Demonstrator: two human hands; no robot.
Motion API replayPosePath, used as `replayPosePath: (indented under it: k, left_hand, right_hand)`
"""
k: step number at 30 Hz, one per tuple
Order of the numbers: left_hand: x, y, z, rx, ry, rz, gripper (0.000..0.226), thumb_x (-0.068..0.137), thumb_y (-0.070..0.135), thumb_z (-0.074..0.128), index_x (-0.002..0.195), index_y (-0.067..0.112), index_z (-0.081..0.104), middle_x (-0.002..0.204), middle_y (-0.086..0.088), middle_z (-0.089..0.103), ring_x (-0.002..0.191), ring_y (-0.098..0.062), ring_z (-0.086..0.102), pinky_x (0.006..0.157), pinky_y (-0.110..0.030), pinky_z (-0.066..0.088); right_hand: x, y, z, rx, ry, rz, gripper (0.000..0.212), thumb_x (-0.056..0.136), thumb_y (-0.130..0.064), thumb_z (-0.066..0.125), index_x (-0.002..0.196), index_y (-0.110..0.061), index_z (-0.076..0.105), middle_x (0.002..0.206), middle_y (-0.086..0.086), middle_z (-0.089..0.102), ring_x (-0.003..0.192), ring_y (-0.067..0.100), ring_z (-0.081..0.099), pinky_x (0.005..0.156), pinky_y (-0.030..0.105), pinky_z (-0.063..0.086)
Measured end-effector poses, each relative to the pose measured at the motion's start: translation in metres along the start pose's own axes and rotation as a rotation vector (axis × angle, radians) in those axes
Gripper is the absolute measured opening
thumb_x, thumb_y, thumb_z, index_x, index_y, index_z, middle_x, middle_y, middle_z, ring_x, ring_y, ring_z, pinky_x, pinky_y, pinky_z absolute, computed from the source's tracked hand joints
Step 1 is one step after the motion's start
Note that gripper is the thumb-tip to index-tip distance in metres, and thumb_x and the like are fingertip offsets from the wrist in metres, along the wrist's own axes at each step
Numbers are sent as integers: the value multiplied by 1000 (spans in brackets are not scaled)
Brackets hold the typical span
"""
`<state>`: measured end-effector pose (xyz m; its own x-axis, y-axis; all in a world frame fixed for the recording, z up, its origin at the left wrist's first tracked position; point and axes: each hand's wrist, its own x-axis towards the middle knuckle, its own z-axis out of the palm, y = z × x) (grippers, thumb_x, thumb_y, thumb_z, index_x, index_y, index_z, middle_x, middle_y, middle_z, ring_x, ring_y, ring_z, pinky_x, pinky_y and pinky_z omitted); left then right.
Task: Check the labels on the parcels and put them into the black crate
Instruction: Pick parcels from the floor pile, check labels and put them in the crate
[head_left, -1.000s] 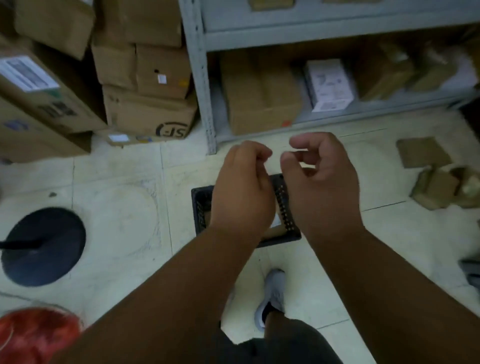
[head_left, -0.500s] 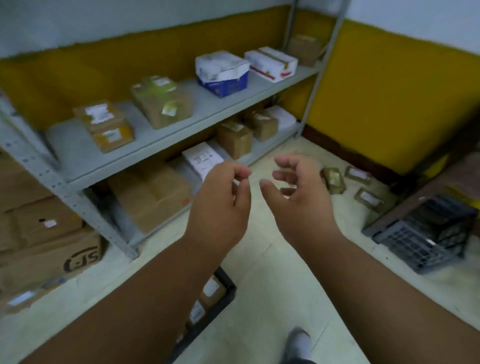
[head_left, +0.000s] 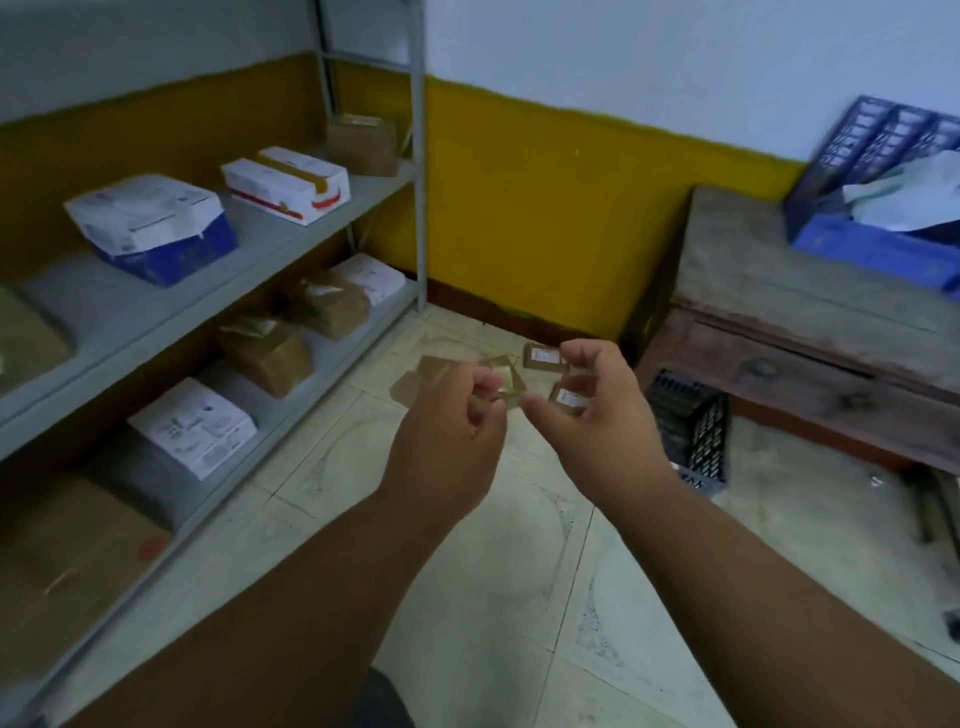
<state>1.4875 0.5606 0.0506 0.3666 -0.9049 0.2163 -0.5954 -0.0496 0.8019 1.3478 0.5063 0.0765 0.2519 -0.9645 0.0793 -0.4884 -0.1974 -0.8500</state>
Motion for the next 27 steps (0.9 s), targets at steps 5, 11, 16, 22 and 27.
replayPosePath:
  k: [5, 11, 16, 22, 27]
  left_hand:
    - [87, -33, 33, 27, -42, -3, 12, 95, 27, 56, 107, 28, 57, 97, 13, 57, 82, -1, 57, 67, -16, 47]
    - [236, -64, 76, -12, -174, 39, 9, 95, 20, 56, 101, 26, 57, 92, 9, 56, 77, -1, 54, 59, -9, 39]
    - [348, -70, 100, -27, -310, 80, 14, 96, 15, 55, 104, 26, 56, 93, 10, 55, 72, -1, 52, 58, -2, 40]
    - [442, -80, 148, -41, -398, 60, 16, 96, 19, 56, 110, 28, 57, 97, 13, 56, 80, -3, 56, 58, -15, 42]
    - [512, -90, 193, 10, -469, 72, 12, 97, 22, 56, 104, 32, 54, 94, 11, 57, 75, -9, 57, 57, -22, 44]
  right_hand:
    - [101, 22, 4, 10, 1, 67, 61, 83, -38, 78, 134, -32, 45, 122, -12, 54, 103, 8, 58, 78, 30, 54]
    - [224, 41, 15, -71, 43, 92, 72, 81, -39, 80, 142, -27, 43, 136, -6, 50, 117, 9, 53, 95, 32, 52]
    - [317, 51, 13, -73, 131, 188, 74, 81, -35, 80, 143, -26, 42, 141, -5, 48, 118, 9, 53, 94, 31, 53]
    - [399, 82, 17, -54, 168, 266, 70, 81, -38, 81, 140, -26, 45, 136, -7, 52, 112, 9, 57, 89, 25, 50]
    - [484, 125, 13, -64, 174, 302, 64, 84, -38, 77, 138, -26, 45, 134, -6, 51, 108, 10, 57, 84, 26, 51]
